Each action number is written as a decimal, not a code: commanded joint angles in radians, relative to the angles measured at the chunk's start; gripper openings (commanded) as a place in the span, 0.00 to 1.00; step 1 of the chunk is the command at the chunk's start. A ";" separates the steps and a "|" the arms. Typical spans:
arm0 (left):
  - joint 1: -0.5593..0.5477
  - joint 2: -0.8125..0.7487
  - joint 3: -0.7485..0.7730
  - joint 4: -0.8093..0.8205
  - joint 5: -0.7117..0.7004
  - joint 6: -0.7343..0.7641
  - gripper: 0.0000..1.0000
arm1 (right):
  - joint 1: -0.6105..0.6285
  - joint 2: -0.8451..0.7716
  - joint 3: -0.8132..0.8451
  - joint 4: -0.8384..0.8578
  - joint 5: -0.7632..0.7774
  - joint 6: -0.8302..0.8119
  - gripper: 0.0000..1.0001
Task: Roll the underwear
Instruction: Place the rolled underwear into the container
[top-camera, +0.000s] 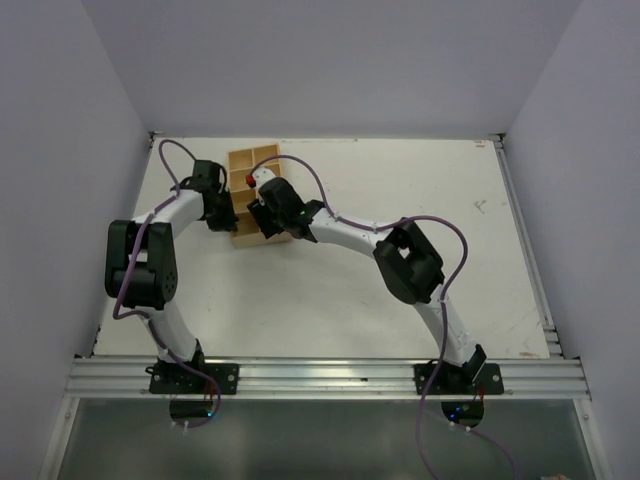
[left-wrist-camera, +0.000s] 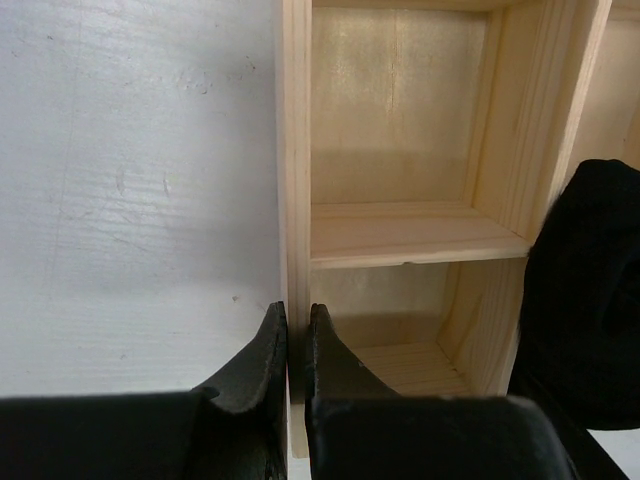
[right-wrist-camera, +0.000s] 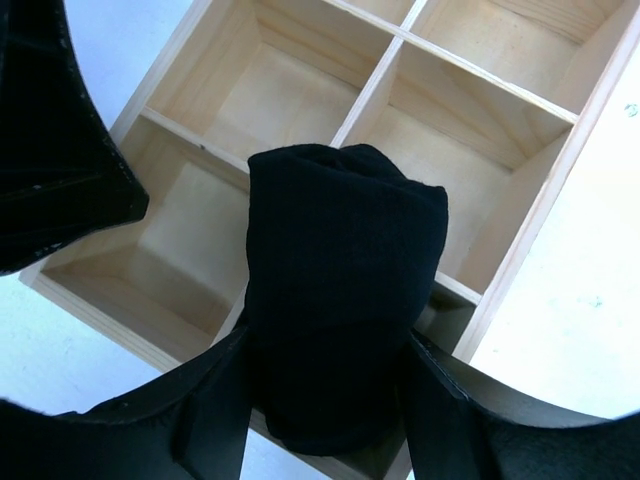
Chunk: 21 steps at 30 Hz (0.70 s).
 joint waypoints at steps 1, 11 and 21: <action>0.000 0.010 -0.026 -0.038 0.065 -0.057 0.00 | 0.001 -0.054 -0.051 -0.092 -0.052 0.008 0.60; 0.000 0.028 0.013 -0.062 0.025 -0.056 0.00 | 0.001 -0.077 -0.030 -0.091 -0.040 0.005 0.65; 0.000 0.050 0.047 -0.091 -0.064 -0.034 0.00 | -0.001 -0.091 0.001 -0.103 -0.002 0.030 0.68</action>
